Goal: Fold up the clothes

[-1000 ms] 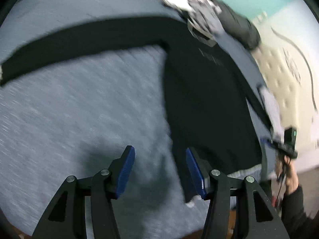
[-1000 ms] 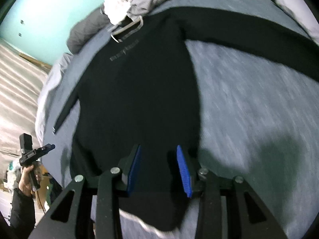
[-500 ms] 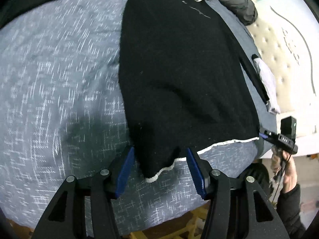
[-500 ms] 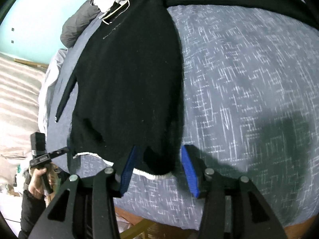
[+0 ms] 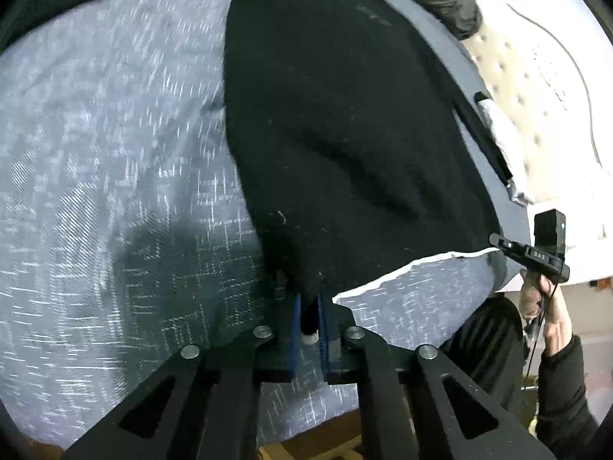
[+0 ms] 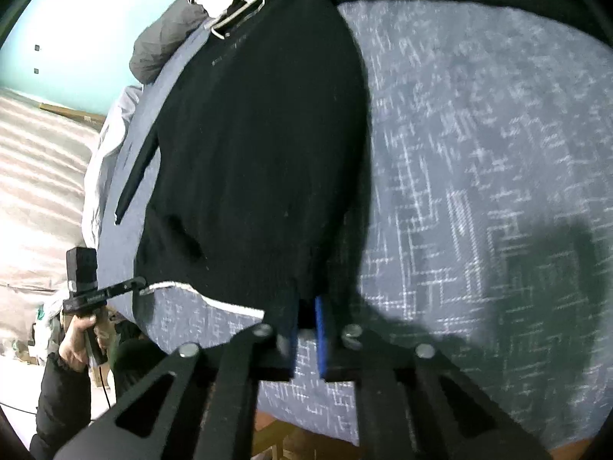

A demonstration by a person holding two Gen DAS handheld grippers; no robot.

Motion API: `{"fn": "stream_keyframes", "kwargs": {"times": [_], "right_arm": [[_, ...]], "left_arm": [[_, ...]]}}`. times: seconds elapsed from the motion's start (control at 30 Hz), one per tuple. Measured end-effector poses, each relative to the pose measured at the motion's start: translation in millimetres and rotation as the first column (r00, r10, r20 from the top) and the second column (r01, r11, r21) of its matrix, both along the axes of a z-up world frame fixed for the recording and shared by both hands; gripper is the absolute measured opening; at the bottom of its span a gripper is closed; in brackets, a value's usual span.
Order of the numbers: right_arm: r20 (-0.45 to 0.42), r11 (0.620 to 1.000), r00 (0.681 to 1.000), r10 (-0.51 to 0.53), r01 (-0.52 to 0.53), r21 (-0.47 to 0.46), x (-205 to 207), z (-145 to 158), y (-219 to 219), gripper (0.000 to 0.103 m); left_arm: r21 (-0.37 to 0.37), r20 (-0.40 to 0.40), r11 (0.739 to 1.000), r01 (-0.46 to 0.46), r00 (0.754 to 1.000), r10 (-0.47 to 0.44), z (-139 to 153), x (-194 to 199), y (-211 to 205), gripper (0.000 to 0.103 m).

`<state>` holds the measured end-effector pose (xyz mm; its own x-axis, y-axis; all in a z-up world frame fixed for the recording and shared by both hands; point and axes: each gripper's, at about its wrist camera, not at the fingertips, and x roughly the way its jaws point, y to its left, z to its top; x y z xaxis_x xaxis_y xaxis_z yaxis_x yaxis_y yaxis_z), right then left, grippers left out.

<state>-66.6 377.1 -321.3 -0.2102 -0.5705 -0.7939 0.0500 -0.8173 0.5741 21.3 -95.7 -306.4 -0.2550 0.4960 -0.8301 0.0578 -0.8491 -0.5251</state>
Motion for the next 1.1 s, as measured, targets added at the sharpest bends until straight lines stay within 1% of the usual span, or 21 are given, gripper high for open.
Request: {"fn": "stream_keyframes", "kwargs": {"times": [0.1,0.23,0.33,0.47,0.6,0.67,0.7,0.73,0.77,0.8,0.83,0.87,0.93,1.0,1.03,1.07,1.1], "right_arm": [[-0.036,0.998,0.999,0.034,-0.032,0.045,6.1,15.7,-1.6,0.004],[-0.056,0.995,0.997,0.059,-0.054,0.085,18.6,31.0,-2.1,0.003],[-0.032,0.988,0.997,0.075,-0.07,0.135,20.2,20.3,-6.1,0.003],[0.012,0.986,0.999,0.052,-0.053,0.158,20.0,0.0,-3.4,0.003],[0.027,0.988,0.999,0.045,-0.048,0.145,18.1,-4.0,-1.6,0.004],[0.022,0.995,1.0,0.014,-0.016,0.101,15.8,1.6,9.4,0.006],[0.003,0.996,1.0,-0.005,0.005,0.087,14.2,8.8,15.0,0.006],[-0.023,0.996,0.999,-0.027,0.028,0.086,11.8,17.0,23.4,0.007],[-0.056,0.994,0.997,-0.052,0.057,0.098,8.4,26.6,35.3,0.009],[-0.088,0.99,0.992,-0.088,0.097,0.106,4.2,35.9,50.4,0.011],[-0.115,0.983,0.983,-0.14,0.153,0.106,0.1,43.3,68.1,0.015],[-0.135,0.973,0.971,-0.195,0.209,0.1,-2.3,48.4,84.1,0.019],[-0.176,0.943,0.937,-0.303,0.322,0.091,-8.2,59.1,118.5,0.022],[-0.214,0.899,0.892,-0.399,0.426,0.098,-16.8,70.9,158.4,0.023],[-0.226,0.874,0.866,-0.445,0.475,0.097,-20.3,75.2,177.8,0.025],[-0.227,0.848,0.84,-0.493,0.522,0.088,-23.1,76.6,196.5,0.033],[-0.216,0.825,0.816,-0.537,0.561,0.069,-26.2,75.5,212.1,0.037]], "left_arm": [[-0.016,-0.036,1.0,0.021,0.999,-0.022,20.6,3.5,-5.7,0.007],[-0.04,-0.039,0.999,0.024,0.999,-0.025,31.9,9.4,-21.6,0.006],[-0.057,-0.013,0.998,0.027,1.0,-0.028,18.3,10.4,-32.4,0.006],[-0.058,0.025,0.998,0.024,0.999,-0.023,-0.8,9.9,-28.6,0.006],[-0.047,0.052,0.999,0.016,0.999,-0.013,-13.2,4.0,-21.5,0.008],[-0.035,0.052,0.999,0.001,0.999,0.001,-13.1,1.8,-22.5,0.01],[-0.034,0.046,0.999,-0.01,0.999,0.012,-11.1,0.5,-23.3,0.014],[-0.049,0.036,0.998,-0.027,0.999,0.029,-7.8,-2.2,-23.0,0.023],[-0.064,0.025,0.997,-0.044,0.999,0.045,-4.7,-4.8,-23.2,0.03],[-0.079,0.015,0.995,-0.059,0.998,0.06,-1.8,-7.2,-24.4,0.041],[-0.095,0.005,0.993,-0.075,0.997,0.075,1.1,-9.5,-25.6,0.046],[-0.11,-0.005,0.99,-0.09,0.996,0.09,4.0,-11.9,-26.9,0.046],[-0.124,-0.036,0.986,-0.115,0.993,0.111,9.7,-15.7,-32.5,0.046],[-0.137,-0.072,0.979,-0.149,0.987,0.141,15.0,-21.7,-36.7,0.048],[-0.146,-0.089,0.974,-0.171,0.983,0.159,17.6,-25.5,-37.8,0.053],[-0.152,-0.105,0.969,-0.193,0.978,0.178,19.7,-29.0,-40.1,0.055],[-0.149,-0.117,0.964,-0.219,0.972,0.202,20.1,-31.3,-45.4,0.057]]}}
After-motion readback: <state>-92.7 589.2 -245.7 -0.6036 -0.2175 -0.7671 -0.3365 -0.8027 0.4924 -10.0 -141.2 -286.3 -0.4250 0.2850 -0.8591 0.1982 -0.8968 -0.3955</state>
